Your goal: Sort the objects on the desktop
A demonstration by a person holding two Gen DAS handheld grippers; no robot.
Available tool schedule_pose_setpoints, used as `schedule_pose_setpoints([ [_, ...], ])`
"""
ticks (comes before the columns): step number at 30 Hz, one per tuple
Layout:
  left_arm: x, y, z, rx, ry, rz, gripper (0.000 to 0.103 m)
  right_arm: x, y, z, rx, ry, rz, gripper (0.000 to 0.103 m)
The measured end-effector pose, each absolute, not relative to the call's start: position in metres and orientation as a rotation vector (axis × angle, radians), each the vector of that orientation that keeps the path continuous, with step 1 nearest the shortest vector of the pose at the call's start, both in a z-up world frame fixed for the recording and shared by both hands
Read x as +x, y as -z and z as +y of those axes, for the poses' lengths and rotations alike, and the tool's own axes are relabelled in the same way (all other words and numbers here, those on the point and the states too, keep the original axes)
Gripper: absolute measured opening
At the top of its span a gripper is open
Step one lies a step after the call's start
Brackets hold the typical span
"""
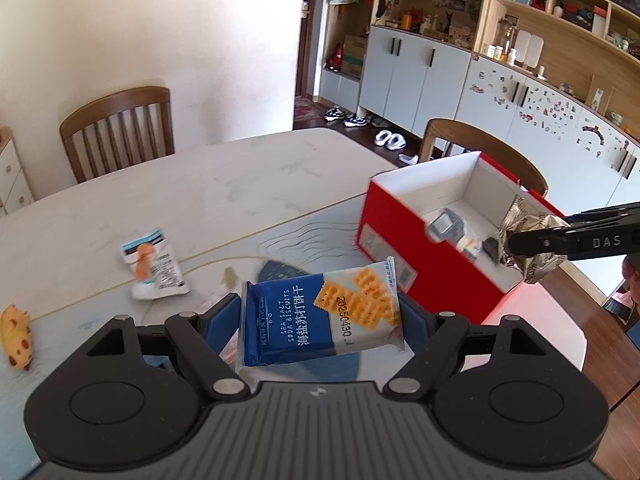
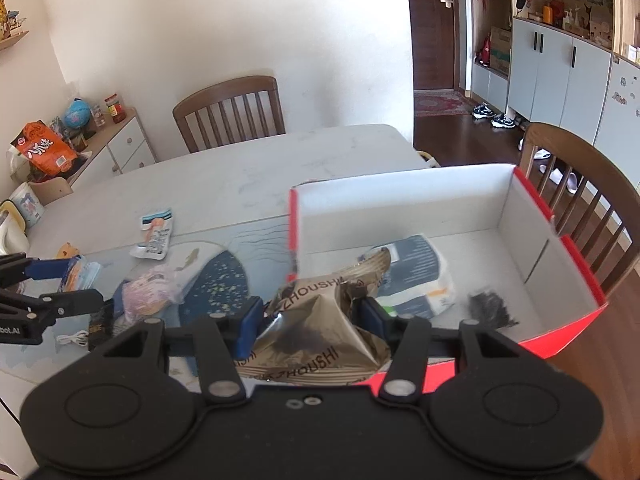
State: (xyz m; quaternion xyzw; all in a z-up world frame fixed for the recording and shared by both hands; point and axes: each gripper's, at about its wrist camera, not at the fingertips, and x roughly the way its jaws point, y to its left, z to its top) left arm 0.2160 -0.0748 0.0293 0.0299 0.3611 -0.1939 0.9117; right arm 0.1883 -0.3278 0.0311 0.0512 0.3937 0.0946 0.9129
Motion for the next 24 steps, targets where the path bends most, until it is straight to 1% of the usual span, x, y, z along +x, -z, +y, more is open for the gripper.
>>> schedule_pose_setpoints([
  [14,0.231,-0.039,-0.157,0.112,0.477,0.708,0.082,0.214,-0.023,-0.392,0.095,-0.185,0.822,0.053],
  [24,0.247,-0.037,-0.206,0.156,0.518,0.694,0.082,0.236,-0.019,-0.419,0.079,-0.182,0.836,0.053],
])
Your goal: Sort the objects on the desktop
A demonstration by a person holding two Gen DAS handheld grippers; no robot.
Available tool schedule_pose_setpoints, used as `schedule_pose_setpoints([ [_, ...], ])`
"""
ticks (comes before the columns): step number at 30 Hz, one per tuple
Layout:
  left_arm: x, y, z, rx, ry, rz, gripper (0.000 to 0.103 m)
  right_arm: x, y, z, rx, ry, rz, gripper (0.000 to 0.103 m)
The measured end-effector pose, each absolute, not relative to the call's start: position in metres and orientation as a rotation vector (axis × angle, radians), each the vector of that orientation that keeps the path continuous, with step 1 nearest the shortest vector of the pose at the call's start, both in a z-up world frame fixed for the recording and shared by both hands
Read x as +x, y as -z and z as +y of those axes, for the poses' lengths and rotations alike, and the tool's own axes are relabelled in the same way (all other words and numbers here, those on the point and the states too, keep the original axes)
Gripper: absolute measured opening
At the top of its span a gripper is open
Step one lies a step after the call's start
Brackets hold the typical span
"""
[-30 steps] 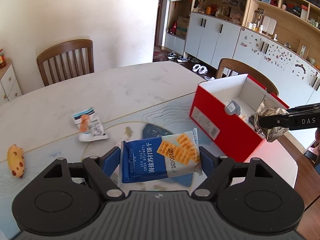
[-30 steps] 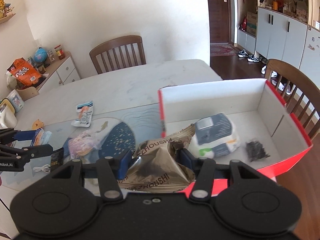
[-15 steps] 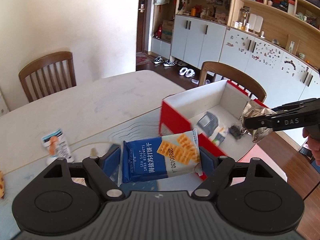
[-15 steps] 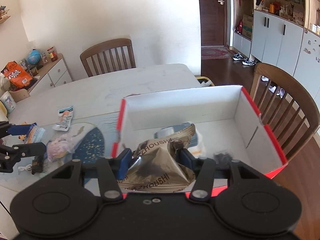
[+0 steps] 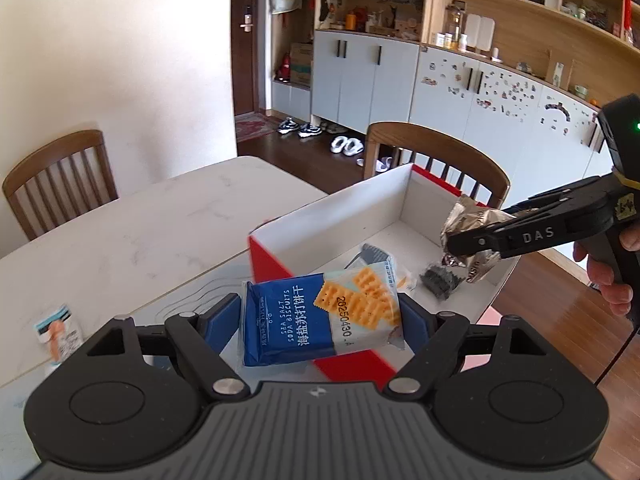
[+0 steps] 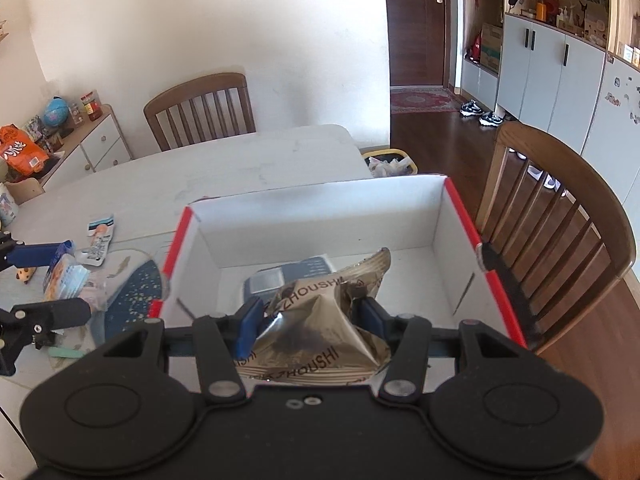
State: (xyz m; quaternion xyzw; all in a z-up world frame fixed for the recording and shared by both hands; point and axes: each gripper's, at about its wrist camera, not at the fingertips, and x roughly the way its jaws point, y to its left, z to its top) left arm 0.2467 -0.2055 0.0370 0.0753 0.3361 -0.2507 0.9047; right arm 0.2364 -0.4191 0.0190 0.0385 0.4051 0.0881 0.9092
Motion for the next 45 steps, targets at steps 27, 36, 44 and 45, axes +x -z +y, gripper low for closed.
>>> schedule_pose_setpoints([
  [27,0.3,0.006,-0.318,0.395,0.683,0.827,0.082,0.287,0.002,-0.454,0.044,-0.179,0.907,0.053],
  [36,0.314,0.02,-0.335,0.456,0.678,0.896,0.082,0.309,0.021,-0.446,-0.04,-0.198,0.948,0.053],
  [44,0.315,0.029,-0.342,0.482,0.691,0.931,0.082,0.326,0.04,-0.431,-0.126,-0.223,0.994,0.053],
  [45,0.314,0.029,-0.343,0.49,0.694,0.932,0.082,0.327,0.043,-0.429,-0.14,-0.225,0.999,0.053],
])
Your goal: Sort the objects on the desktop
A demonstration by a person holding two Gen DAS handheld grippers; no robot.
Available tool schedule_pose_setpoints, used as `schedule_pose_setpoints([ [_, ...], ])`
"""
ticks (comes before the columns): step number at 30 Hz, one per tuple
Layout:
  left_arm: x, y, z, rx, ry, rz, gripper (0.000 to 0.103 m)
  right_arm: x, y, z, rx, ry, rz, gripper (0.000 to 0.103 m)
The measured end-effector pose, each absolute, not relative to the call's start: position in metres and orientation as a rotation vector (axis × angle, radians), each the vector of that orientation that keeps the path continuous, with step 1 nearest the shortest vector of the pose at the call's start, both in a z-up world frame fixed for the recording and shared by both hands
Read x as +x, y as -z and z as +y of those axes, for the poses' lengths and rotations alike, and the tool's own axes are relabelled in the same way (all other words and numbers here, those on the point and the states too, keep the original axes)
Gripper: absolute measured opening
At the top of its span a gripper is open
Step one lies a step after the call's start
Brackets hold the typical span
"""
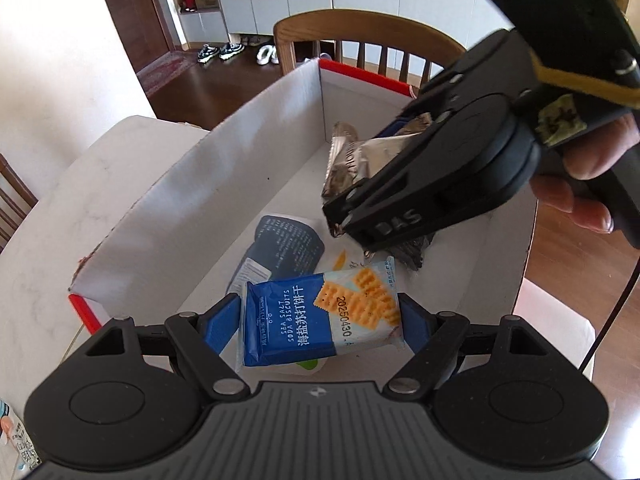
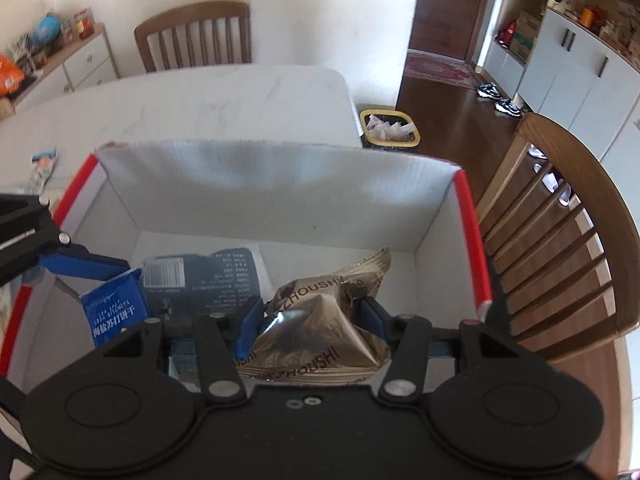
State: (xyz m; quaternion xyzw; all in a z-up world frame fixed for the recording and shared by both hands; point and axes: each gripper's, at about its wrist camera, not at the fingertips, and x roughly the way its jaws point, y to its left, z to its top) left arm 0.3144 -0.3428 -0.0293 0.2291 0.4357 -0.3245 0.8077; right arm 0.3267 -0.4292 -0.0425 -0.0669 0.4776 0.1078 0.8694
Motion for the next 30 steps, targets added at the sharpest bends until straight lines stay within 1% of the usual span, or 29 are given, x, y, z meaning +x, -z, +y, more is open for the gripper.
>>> schedule_pose_setpoints([
  [8,0.323,0.033,-0.35,0.529,0.686,0.954,0.082,0.333,0.06,-0.421,-0.198,-0.241,1.041,0.053],
  [30,0.334,0.056,-0.362,0.571,0.661,1.051,0.083,0.346,0.064,-0.416,-0.195,-0.25,1.059,0.054],
])
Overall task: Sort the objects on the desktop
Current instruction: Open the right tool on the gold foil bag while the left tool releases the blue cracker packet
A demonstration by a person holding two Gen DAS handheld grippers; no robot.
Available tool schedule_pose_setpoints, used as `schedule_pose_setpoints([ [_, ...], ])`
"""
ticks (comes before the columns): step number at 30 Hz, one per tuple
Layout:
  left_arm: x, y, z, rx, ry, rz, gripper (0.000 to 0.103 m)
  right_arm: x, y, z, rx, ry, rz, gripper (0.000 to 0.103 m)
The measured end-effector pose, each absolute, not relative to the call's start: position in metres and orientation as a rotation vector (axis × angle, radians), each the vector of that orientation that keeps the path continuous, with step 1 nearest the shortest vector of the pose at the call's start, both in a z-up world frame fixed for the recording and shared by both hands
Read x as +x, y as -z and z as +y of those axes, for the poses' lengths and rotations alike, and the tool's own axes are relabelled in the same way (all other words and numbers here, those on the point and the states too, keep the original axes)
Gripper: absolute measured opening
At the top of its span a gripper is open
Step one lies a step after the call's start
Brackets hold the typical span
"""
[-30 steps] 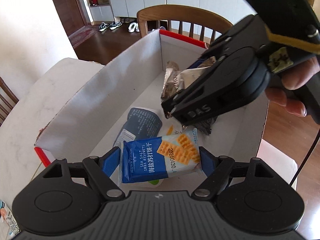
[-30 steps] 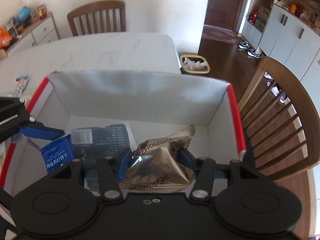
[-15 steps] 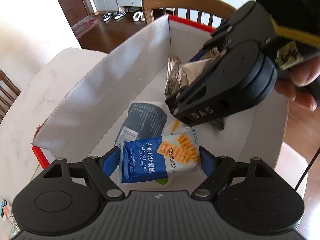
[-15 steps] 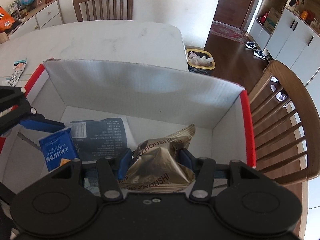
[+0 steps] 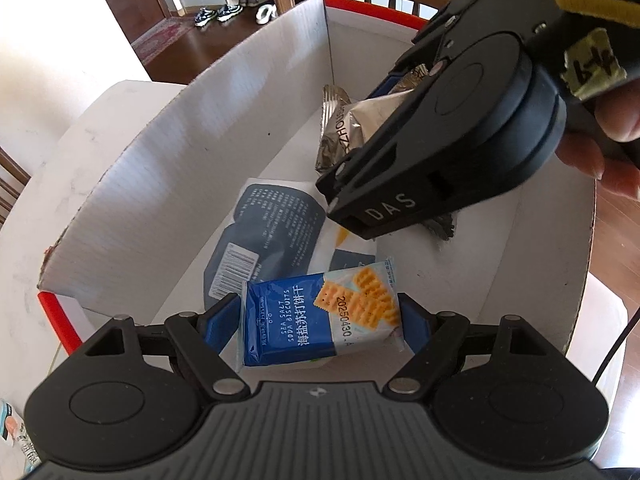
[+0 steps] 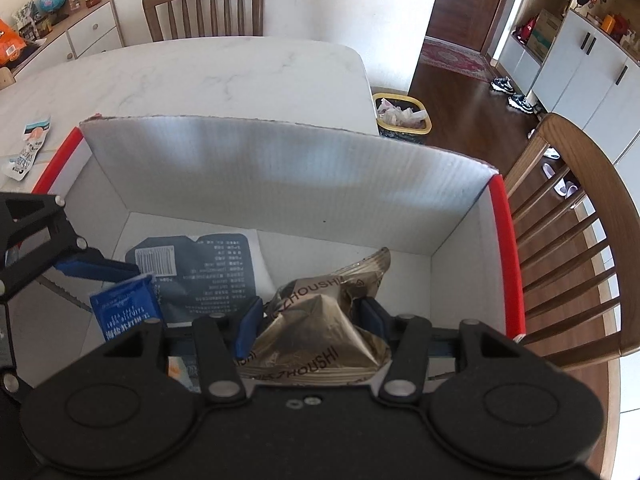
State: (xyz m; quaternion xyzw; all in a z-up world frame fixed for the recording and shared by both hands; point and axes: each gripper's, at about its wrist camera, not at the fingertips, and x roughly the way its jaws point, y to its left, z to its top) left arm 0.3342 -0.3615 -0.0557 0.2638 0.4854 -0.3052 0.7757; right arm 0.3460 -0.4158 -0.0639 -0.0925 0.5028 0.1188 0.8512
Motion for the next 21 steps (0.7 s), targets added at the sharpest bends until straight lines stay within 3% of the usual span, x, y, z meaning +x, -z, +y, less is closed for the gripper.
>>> schedule_pose_setpoints([
  [5,0.337,0.056,-0.363,0.57,0.665,1.061,0.083,0.348,0.062,-0.419,-0.175,-0.253,1.062,0.056],
  [9,0.343,0.055,-0.363,0.562,0.675,1.06,0.084,0.347,0.057,-0.422,-0.164,-0.254,1.05,0.067],
  [21,0.341,0.046,-0.352,0.501,0.678,1.06,0.085,0.341,0.032,-0.422,-0.137,-0.261,1.004,0.067],
])
